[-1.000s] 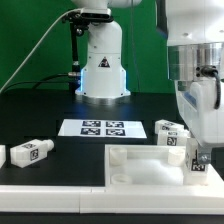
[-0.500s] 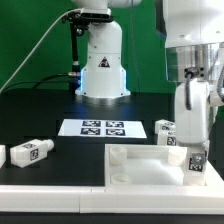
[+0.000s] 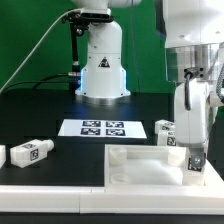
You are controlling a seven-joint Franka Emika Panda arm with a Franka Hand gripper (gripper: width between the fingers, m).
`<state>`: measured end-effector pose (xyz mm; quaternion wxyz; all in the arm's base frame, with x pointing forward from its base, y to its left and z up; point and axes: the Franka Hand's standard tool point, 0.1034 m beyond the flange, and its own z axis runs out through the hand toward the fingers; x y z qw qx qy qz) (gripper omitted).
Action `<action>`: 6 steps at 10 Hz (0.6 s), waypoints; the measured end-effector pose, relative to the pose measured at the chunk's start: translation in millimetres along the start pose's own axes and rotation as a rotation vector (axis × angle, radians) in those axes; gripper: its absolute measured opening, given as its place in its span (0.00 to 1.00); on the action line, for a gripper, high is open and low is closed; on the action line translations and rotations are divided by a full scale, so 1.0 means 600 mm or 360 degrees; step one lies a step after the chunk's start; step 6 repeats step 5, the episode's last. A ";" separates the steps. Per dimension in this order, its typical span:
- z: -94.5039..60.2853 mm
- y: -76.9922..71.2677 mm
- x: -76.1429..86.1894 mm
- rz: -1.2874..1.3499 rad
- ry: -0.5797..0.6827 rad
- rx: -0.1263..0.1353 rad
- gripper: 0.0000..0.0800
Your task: Assemble one leg
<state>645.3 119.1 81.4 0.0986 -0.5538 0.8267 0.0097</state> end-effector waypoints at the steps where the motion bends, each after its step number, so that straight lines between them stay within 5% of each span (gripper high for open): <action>1: -0.027 -0.006 -0.007 -0.0044 -0.0028 0.0023 0.76; 3: -0.069 -0.014 -0.004 -0.0053 -0.0076 0.0052 0.80; 6: -0.061 -0.011 0.000 -0.0054 -0.0067 0.0042 0.81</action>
Offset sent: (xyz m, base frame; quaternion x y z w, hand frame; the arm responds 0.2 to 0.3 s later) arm -0.0071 -0.0070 0.0107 -0.0229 -0.0274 0.0446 0.9984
